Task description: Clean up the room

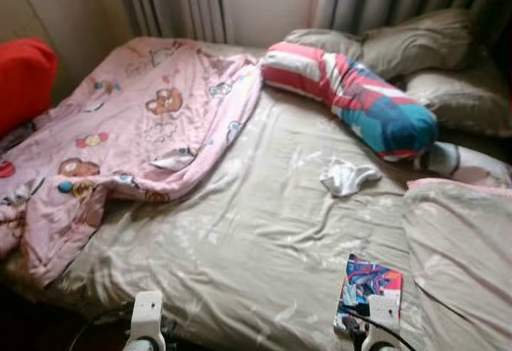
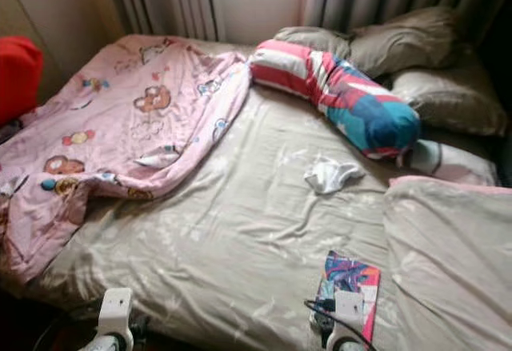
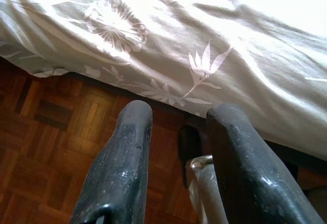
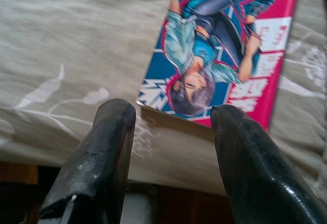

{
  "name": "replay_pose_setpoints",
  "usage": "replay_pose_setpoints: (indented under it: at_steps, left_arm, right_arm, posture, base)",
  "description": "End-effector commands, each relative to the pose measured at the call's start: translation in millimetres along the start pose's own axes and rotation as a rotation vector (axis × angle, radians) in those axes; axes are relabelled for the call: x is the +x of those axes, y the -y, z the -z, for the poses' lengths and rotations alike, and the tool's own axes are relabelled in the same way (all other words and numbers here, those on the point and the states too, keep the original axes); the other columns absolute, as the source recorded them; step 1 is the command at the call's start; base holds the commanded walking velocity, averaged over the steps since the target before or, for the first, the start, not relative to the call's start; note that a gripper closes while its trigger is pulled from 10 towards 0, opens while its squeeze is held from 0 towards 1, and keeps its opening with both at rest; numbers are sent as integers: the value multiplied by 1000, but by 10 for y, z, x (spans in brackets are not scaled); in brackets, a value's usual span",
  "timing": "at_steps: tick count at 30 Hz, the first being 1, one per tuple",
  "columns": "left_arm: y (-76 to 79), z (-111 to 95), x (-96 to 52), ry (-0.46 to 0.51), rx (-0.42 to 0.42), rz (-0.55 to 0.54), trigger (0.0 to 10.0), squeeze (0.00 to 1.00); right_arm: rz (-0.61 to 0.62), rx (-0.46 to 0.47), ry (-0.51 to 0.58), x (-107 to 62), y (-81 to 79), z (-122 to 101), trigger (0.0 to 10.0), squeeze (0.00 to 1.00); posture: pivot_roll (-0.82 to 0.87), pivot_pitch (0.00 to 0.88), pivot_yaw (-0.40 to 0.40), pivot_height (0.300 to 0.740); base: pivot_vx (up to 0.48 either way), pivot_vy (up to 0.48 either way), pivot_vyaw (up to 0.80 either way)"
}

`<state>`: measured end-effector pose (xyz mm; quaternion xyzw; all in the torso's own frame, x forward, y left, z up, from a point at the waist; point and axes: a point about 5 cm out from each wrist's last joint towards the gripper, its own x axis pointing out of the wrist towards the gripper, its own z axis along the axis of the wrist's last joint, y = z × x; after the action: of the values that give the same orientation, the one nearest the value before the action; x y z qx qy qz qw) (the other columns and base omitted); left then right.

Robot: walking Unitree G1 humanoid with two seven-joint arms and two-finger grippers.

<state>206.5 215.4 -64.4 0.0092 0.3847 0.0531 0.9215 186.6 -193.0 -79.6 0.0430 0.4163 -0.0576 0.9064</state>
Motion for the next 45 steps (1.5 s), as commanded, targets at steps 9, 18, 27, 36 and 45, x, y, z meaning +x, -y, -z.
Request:
replay_pose_setpoints:
  at_steps: [9, 18, 27, 36, 45]
  left_arm:
    - [-57, 164, -40, -71, -18, -18, 10000, 0]
    - [-74, 186, -48, -82, -11, -19, 10000, 0]
    - [-118, 204, -58, -90, -6, -23, 10000, 0]
    - [-246, 255, -94, -102, 0, -33, 10000, 0]
    - [-334, 291, -121, -115, 7, -39, 10000, 0]
  right_arm:
    - [17, -32, -67, -52, 110, 175, 10000, 0]
    - [30, -33, -90, -83, 224, 232, 10000, 0]
    - [21, -24, -90, -73, 146, 239, 10000, 0]
    - [-2, -26, -81, -46, -57, 220, 10000, 0]
    - [-4, -11, -76, -36, -142, 210, 10000, 0]
  posture:
    - [-36, 124, 12, 740]
    - [-37, 136, 23, 740]
    - [-38, 142, 32, 740]
    - [-36, 144, 35, 740]
    - [-29, 134, 38, 740]
  base:
    - [0, 330, 0]
    - [0, 352, 0]
    - [0, 355, 0]
    - [0, 350, 0]
    - [0, 380, 0]
